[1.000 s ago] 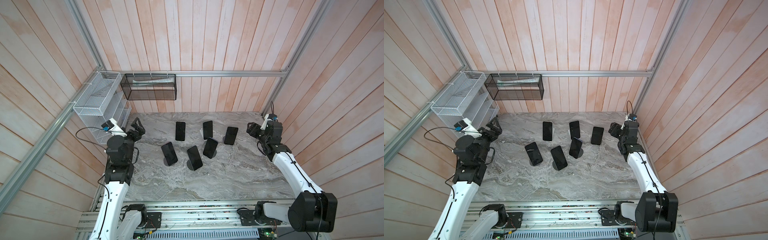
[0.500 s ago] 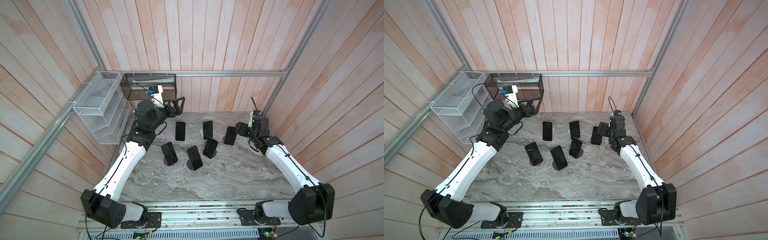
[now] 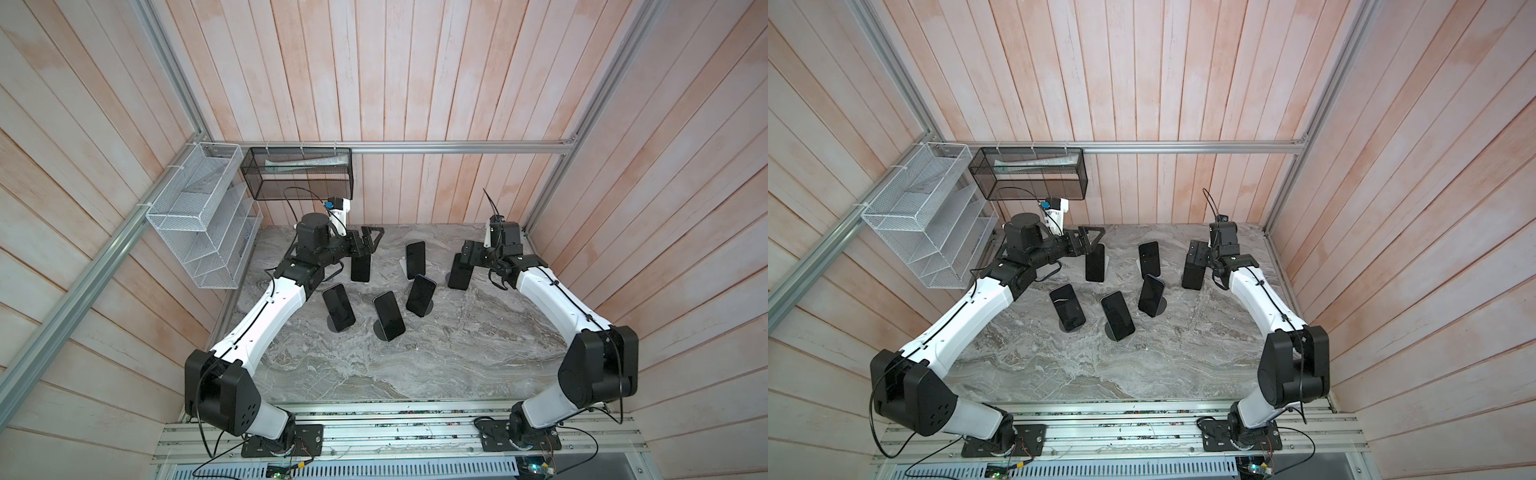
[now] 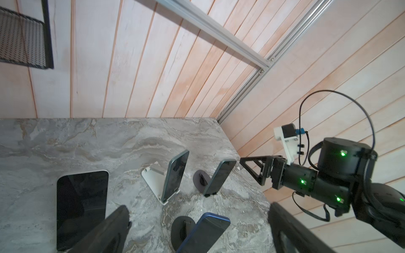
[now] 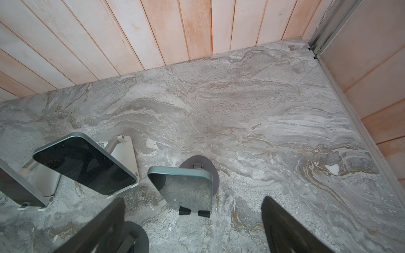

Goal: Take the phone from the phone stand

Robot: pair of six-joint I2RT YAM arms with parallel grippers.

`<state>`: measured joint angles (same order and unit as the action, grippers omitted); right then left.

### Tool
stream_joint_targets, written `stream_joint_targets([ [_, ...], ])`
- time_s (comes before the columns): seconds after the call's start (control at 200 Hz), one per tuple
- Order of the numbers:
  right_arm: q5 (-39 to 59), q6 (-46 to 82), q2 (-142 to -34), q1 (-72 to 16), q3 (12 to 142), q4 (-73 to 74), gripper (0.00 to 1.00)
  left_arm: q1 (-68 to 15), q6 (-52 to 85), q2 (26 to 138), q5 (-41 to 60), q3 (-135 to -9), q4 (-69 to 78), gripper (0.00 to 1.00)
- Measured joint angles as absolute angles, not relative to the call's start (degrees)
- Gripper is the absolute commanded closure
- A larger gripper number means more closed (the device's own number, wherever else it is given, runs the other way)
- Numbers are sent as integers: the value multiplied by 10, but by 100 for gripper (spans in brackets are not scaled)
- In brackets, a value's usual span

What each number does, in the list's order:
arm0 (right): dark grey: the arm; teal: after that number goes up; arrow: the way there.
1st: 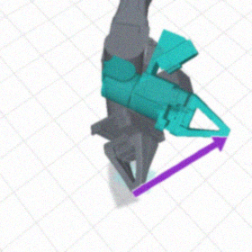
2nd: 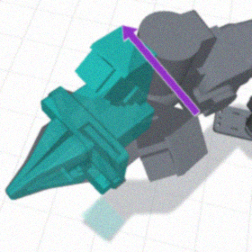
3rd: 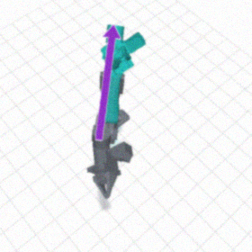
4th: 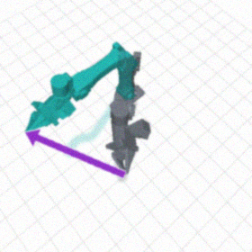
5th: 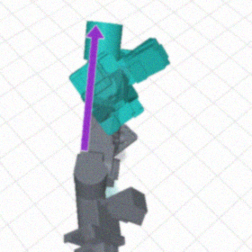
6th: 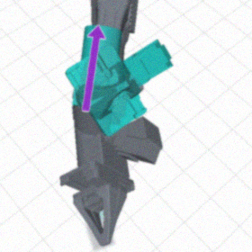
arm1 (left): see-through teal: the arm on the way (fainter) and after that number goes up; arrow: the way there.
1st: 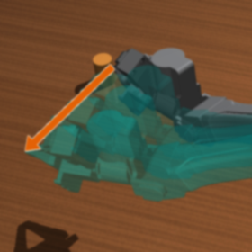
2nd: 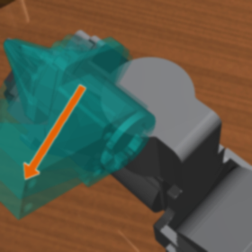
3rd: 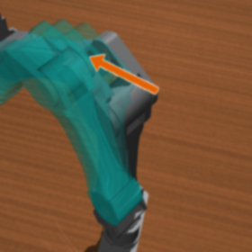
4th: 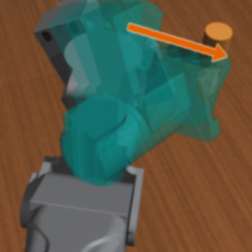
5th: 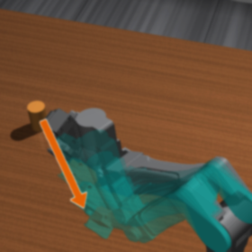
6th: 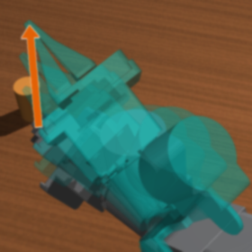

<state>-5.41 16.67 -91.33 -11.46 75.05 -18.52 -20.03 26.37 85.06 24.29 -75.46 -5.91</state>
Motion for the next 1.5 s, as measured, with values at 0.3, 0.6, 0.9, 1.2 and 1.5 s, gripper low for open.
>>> stream_joint_targets([
  [0.3, -42, 164, -948, -115, 767, -192, 2, -208, 302, 850, 297, -702, -34, 0],
  [0.6, -42, 150, -971, -115, 788, -197, 2, -260, 312, 844, 316, -673, -5, 0],
  [0.9, -42, 156, -974, -119, 788, -193, 2, -316, 292, 844, 319, -673, -4, 0],
  [1.2, -43, 169, -977, -124, 788, -192, 2, -316, 300, 844, 325, -664, 10, 0],
  [1.5, -47, 185, -990, -126, 788, -174, 2, -316, 310, 844, 326, -658, 18, 0],
])
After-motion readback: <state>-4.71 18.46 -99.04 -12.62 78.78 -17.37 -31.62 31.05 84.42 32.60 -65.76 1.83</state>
